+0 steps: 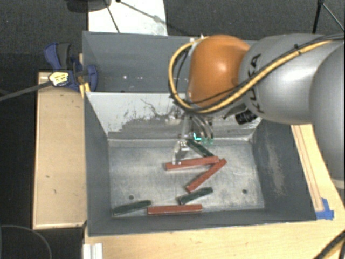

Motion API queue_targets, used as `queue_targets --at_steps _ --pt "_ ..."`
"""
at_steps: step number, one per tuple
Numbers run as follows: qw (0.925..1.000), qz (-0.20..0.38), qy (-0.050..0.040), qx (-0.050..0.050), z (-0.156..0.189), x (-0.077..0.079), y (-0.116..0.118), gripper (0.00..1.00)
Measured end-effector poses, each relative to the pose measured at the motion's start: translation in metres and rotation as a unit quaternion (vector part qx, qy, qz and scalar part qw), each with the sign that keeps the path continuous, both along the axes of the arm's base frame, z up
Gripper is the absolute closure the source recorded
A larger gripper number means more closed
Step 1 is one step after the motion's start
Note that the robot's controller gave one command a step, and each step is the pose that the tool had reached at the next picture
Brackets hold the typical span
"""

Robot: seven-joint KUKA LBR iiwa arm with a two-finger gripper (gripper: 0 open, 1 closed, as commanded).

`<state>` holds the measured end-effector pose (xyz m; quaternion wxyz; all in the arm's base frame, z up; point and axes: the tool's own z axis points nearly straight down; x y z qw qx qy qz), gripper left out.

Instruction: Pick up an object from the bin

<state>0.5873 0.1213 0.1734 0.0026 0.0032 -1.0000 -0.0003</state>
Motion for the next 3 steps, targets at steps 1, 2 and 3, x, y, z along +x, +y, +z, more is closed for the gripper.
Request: queue_targets --at_steps 1,2,3 --pt "1.0000 -0.002 -0.0042 0.000 0.005 0.002 -0.001 0.00" --pt "0.9979 0.065 -0.0050 0.000 -0.054 -0.015 -0.039 0.00" --pt "0.9990 0.045 -0.0027 0.000 -0.048 -0.018 -0.065 0.00"
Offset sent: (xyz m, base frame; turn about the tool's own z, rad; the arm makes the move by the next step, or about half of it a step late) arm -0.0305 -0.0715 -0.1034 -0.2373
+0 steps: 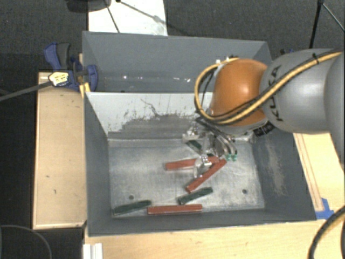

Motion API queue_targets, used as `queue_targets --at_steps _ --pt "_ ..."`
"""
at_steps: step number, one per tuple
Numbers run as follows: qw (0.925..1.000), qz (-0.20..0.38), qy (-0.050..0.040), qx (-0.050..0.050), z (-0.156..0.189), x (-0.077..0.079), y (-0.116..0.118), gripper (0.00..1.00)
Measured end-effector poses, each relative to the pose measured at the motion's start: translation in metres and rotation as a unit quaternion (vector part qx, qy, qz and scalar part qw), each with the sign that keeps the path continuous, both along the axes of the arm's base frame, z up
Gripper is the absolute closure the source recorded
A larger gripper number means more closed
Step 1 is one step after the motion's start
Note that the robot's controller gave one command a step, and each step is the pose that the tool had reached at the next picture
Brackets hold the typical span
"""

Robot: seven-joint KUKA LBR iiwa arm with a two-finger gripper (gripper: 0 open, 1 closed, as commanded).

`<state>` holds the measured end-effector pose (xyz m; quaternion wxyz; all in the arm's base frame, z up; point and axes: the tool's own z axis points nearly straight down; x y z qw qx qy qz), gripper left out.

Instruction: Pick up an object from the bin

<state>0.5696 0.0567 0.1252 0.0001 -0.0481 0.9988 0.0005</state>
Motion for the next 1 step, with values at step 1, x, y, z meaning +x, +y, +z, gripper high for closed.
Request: queue_targets --at_steps 1 --pt "0.9952 0.098 -0.0011 0.000 0.0018 -0.0082 -0.0212 0.00"
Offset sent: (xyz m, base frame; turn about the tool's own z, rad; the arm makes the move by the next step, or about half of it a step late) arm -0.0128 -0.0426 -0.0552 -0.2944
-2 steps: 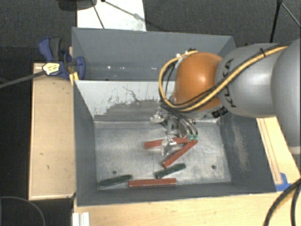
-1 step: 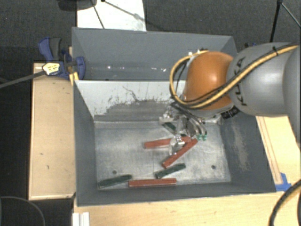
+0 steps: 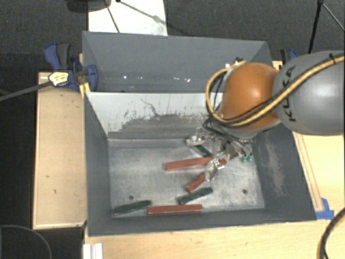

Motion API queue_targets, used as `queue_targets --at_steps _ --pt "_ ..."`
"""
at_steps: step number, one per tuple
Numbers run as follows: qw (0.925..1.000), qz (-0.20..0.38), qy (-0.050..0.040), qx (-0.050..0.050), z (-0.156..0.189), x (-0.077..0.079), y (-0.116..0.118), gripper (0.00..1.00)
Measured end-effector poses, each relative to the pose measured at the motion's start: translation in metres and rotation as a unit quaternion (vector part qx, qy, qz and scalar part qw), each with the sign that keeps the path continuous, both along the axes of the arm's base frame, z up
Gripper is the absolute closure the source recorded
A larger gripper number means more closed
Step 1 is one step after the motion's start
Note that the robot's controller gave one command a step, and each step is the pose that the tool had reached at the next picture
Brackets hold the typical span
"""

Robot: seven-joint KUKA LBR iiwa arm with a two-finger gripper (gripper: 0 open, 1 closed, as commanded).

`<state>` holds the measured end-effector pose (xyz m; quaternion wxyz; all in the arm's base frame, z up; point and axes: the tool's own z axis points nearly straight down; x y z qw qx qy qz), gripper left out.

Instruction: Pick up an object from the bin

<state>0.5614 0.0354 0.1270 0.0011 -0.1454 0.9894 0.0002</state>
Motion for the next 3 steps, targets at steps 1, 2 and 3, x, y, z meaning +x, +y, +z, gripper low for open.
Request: queue_targets --at_steps 1,2,3 --pt "0.9989 0.047 -0.0012 0.001 -0.0567 -0.0029 -0.0216 0.00" --pt "0.9867 0.162 -0.0053 -0.001 -0.0516 -0.0089 -0.0163 1.00" --pt "0.9867 0.162 -0.0053 -0.001 -0.0516 -0.0089 -0.0163 1.00"
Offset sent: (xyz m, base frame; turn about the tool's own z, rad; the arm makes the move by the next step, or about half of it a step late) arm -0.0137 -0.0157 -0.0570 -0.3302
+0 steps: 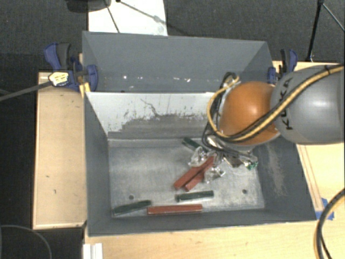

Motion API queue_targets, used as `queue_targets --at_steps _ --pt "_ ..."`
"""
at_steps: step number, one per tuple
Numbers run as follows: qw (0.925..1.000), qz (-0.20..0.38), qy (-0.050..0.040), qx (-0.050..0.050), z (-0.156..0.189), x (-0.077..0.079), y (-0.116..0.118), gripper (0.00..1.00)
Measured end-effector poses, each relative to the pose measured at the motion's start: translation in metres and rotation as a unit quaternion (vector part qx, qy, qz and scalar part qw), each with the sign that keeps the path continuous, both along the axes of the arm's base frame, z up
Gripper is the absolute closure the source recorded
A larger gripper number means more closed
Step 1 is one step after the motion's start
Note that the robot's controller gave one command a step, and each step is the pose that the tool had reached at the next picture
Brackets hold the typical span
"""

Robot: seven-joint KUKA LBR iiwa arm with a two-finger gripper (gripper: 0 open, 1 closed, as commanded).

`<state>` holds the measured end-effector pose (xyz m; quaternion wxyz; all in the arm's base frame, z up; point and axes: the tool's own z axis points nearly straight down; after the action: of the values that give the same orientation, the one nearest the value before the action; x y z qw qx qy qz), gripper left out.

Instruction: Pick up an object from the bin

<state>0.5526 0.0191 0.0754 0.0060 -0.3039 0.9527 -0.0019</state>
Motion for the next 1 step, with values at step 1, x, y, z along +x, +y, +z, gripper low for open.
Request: queue_targets --at_steps 1 --pt "1.0000 -0.001 -0.0001 0.000 0.0008 0.0001 0.0000 1.00"
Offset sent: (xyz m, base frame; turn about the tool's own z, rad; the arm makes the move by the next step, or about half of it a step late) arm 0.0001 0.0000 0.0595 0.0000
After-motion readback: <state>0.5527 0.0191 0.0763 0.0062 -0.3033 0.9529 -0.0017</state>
